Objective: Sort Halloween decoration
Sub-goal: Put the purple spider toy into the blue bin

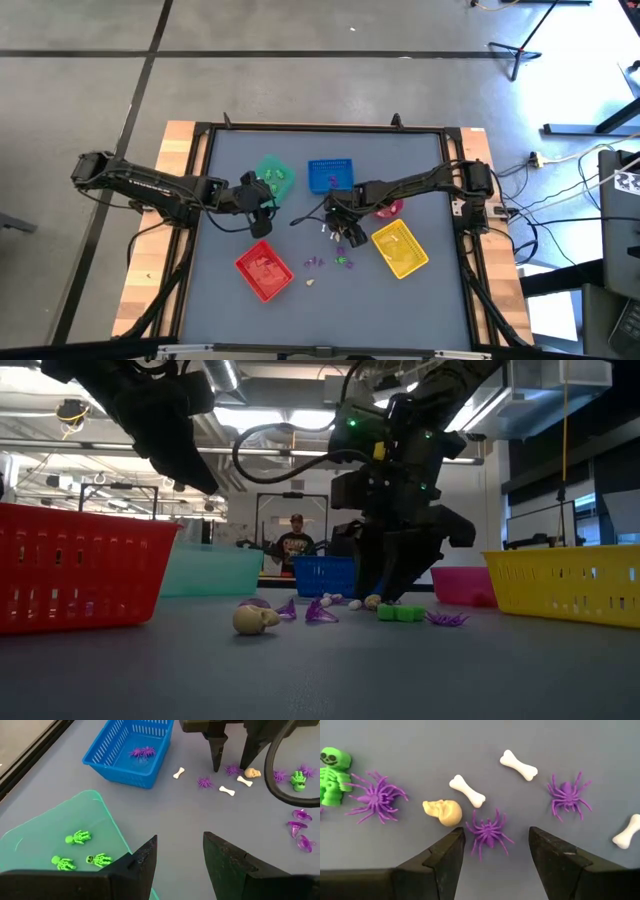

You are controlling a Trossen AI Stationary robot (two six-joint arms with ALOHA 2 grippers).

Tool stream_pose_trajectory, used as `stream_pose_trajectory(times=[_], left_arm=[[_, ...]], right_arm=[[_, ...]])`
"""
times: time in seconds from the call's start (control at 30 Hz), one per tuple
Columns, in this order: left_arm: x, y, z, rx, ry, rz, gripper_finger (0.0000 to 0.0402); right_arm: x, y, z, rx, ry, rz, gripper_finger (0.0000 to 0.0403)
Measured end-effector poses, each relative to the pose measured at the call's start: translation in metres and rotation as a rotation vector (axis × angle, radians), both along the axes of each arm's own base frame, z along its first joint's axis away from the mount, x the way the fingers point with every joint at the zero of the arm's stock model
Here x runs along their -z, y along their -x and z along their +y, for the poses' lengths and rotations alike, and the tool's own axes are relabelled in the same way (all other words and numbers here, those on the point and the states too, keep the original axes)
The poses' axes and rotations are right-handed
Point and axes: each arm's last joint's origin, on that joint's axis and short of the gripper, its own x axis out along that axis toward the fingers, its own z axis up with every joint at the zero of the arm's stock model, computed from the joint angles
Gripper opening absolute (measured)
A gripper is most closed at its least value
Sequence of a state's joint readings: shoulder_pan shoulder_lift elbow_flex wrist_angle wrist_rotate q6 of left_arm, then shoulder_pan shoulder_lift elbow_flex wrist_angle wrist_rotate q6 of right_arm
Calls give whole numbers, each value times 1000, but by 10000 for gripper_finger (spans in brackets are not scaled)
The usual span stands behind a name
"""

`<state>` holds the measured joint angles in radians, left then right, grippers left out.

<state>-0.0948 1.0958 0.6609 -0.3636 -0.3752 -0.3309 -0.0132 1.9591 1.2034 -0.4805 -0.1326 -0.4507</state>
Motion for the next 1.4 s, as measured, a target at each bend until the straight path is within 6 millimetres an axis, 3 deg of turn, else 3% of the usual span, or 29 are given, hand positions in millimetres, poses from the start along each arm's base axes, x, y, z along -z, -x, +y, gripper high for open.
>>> stream_pose_trajectory(times=[0.3,0.67,1.4], left_arm=[[0,0,0,0,1,0,143],[0,0,0,1,1,1,143],[0,0,0,2,1,2,143]], right_arm=[[1,0,0,0,2,5,219],[2,1,0,0,5,15,139],[2,2,1,-6,-15,15,83]])
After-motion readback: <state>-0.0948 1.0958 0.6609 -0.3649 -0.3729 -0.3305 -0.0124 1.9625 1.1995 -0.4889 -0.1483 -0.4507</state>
